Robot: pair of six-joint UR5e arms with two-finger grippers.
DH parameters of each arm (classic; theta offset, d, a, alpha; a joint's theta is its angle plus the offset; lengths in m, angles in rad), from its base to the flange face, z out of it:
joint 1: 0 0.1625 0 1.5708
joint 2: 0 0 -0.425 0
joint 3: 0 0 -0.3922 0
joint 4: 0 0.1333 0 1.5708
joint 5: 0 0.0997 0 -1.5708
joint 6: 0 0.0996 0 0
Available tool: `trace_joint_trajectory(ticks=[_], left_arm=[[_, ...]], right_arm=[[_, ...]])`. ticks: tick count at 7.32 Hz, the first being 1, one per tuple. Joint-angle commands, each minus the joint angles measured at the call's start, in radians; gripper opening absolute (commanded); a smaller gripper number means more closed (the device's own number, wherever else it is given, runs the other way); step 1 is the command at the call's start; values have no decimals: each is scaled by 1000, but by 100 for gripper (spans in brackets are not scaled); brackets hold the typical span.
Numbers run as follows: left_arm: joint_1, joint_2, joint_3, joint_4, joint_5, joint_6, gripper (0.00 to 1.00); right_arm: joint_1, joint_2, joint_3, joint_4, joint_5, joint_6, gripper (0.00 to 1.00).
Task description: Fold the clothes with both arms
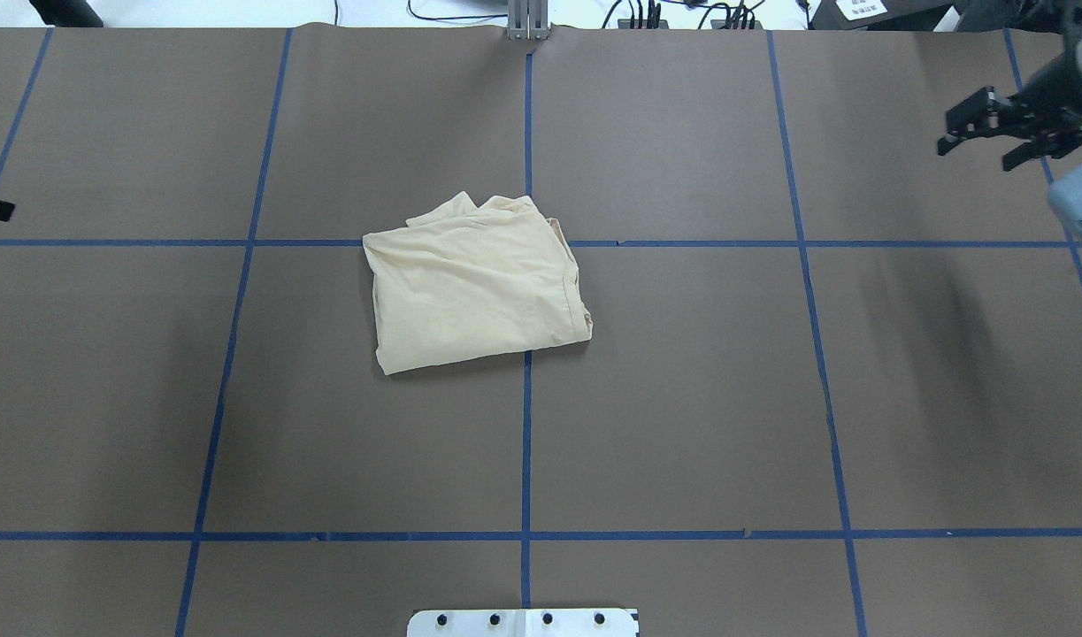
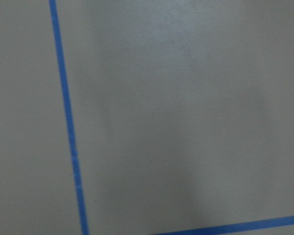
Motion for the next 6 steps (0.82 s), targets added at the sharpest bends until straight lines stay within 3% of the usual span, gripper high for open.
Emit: trace_joint_trajectory(ticks=[1,2,3,6], left_arm=[[-160,8,164,-3,-57,339,100],[-192,0,197,0,-54,412,100],[-223,-2,205,28,-57,414,100],[-228,-43,147,285,-91,408,100]], right_arm=[[120,-78,-1,-106,18,-331,100],[175,-84,2,-217,18,-493,100],[226,-139,4,-255,18,-629,100],[245,-309,207,-260,18,-652,100]])
